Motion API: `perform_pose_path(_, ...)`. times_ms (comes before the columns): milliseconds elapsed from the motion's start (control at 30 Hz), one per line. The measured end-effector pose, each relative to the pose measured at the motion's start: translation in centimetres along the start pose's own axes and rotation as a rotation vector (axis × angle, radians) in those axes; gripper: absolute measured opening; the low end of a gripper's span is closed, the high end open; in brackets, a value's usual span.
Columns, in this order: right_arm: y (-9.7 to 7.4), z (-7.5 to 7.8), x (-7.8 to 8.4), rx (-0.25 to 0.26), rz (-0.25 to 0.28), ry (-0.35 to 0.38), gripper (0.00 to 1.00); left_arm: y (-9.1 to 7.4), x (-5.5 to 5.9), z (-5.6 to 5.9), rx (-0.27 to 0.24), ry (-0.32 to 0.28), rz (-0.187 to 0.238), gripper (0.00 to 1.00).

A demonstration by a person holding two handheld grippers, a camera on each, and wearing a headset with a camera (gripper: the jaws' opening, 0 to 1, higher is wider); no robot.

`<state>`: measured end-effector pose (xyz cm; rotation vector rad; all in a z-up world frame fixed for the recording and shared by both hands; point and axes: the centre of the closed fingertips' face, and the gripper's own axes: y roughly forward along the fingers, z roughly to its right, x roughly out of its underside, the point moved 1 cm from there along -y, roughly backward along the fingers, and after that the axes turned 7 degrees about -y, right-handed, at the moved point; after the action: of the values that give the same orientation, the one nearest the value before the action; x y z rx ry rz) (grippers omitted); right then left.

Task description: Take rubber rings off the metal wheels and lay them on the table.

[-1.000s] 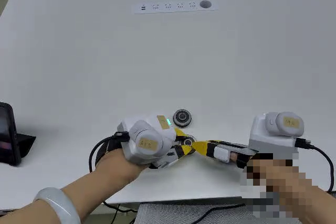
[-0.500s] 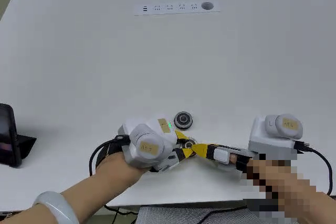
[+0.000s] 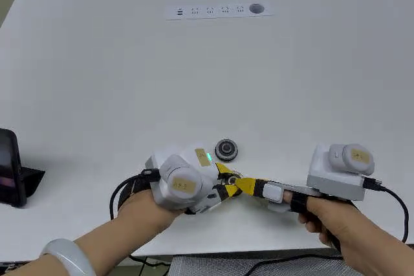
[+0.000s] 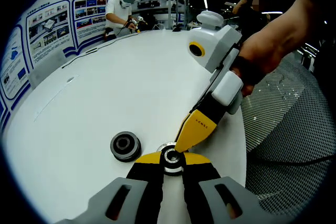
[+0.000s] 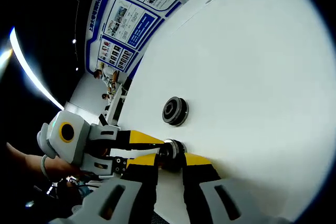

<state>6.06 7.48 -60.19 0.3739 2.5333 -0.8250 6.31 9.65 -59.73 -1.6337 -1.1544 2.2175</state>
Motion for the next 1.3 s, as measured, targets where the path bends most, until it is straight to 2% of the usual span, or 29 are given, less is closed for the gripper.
perform_pose_path(300,-0.25,0.24,-0.09,0.009,-0.003,-0.023,0.18,0.06,0.06,-0.07,0.0,-0.002,0.001,0.13)
perform_pose_path(367,-0.46,0.1,-0.21,-0.002,-0.001,-0.033,0.12,0.06,0.04,-0.07,0.0,-0.003,0.001,0.13)
perform_pose_path(467,-0.44,0.04,-0.22,-0.001,-0.005,-0.038,0.12,0.05,0.02,-0.07,0.0,-0.002,0.001,0.13)
perform_pose_path(667,-0.09,0.37,0.05,0.004,-0.013,-0.039,0.19,0.06,0.05,-0.11,-0.001,-0.004,0.001,0.13)
perform_pose_path(967,0.23,0.26,0.1,-0.008,-0.002,0.008,0.21,0.05,0.01,-0.06,-0.001,-0.006,0.005,0.13)
perform_pose_path(1033,0.2,-0.01,0.09,-0.025,-0.006,0.02,0.2,0.07,0.02,-0.07,-0.001,-0.006,0.005,0.13)
perform_pose_path(1300,-0.12,-0.1,0.05,-0.016,-0.011,-0.035,0.22,0.12,-0.02,-0.02,-0.002,-0.009,0.007,0.13)
